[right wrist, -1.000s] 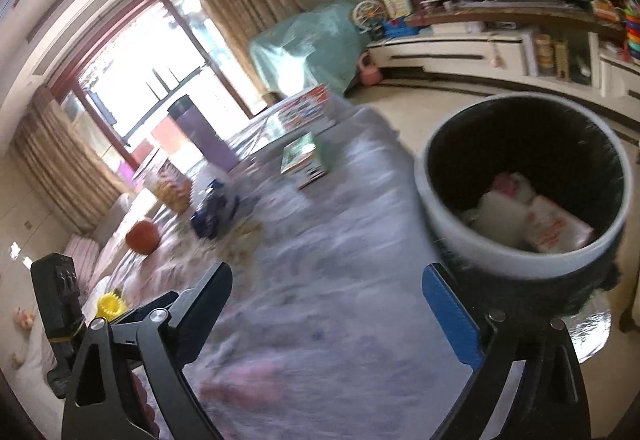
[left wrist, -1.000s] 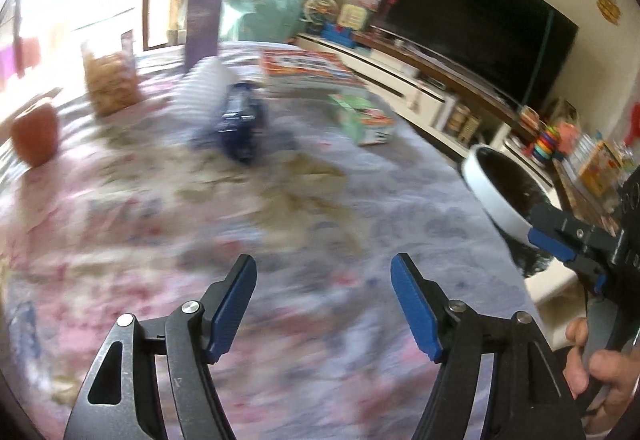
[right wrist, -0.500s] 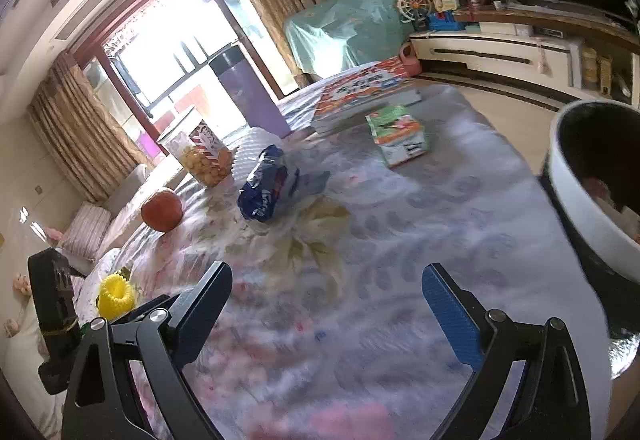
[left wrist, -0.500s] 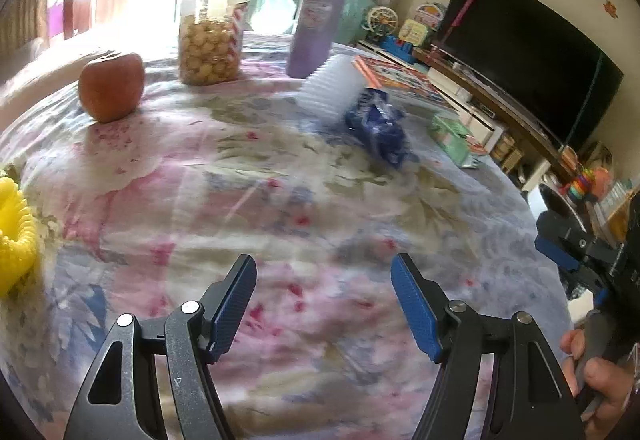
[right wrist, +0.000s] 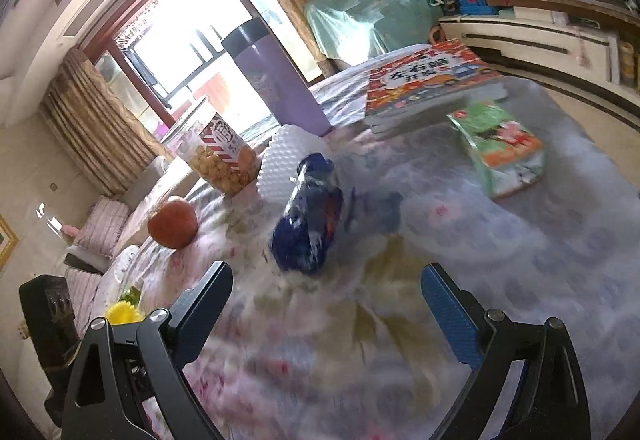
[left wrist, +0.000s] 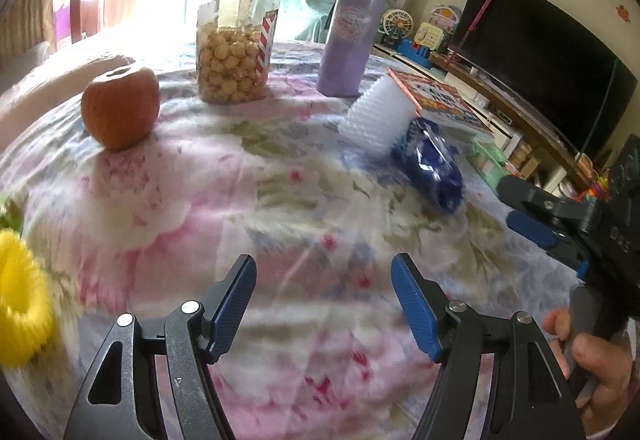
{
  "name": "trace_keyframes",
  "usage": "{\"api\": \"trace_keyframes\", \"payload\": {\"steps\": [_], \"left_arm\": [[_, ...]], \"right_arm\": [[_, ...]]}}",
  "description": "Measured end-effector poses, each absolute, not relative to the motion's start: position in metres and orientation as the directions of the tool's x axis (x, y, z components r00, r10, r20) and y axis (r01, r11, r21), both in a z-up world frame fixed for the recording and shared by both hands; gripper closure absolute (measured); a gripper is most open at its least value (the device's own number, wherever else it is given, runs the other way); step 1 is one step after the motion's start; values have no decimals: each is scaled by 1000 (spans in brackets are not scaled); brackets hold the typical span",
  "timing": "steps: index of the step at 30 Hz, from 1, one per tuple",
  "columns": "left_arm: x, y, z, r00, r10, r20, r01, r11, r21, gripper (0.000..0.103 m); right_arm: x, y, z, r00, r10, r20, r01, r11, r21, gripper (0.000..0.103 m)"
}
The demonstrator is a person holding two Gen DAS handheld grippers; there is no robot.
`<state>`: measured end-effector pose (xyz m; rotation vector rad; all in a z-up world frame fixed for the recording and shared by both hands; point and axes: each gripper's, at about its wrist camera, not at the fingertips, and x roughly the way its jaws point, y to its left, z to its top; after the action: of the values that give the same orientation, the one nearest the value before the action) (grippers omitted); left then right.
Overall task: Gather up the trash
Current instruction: 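Move both open tools back toward the remaining trash on the table, then grasp the white mesh fruit net with the left tool while the right tool grasps the blue plastic bag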
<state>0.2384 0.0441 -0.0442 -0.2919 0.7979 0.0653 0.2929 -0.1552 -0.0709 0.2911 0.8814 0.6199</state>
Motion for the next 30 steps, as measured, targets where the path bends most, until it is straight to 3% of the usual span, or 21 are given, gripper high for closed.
{"api": "trace_keyframes", "payload": {"steps": [2, 8, 10, 13, 19, 26, 27, 28, 30], "left_arm": [[248, 48, -44, 699, -53, -714, -161, 960, -228, 34], [279, 55, -47, 695, -77, -715, -125, 966, -226, 34], [290, 55, -47, 694, -90, -715, -112, 967, -230, 34], [309, 54, -49, 695, -115, -710, -83, 968, -238, 33], [358, 42, -56, 692, -138, -709, -29, 976, -218, 28], [408, 27, -74, 701, -80, -708, -15, 992, -128, 27], [414, 24, -78, 697, -67, -714, -15, 994, -108, 33], [416, 21, -81, 693, -71, -718, -7, 994, -106, 53], [422, 18, -86, 673, -113, -731, 23, 991, -132, 67]], "right_arm": [[304, -149, -75, 469, 621, -629, -380, 784, 491, 10], [331, -127, -90, 421, 635, -648, -368, 772, 518, 30], [335, -122, -95, 397, 640, -658, -380, 767, 517, 64], [329, -127, -94, 406, 635, -658, -392, 771, 502, 69], [299, -173, -77, 480, 593, -647, -355, 805, 475, 70], [260, -209, -76, 575, 470, -670, -292, 882, 369, 70], [257, -211, -79, 582, 460, -670, -286, 888, 360, 70], [256, -210, -81, 586, 455, -671, -284, 890, 356, 70], [252, -211, -84, 590, 455, -667, -279, 890, 360, 70]]}}
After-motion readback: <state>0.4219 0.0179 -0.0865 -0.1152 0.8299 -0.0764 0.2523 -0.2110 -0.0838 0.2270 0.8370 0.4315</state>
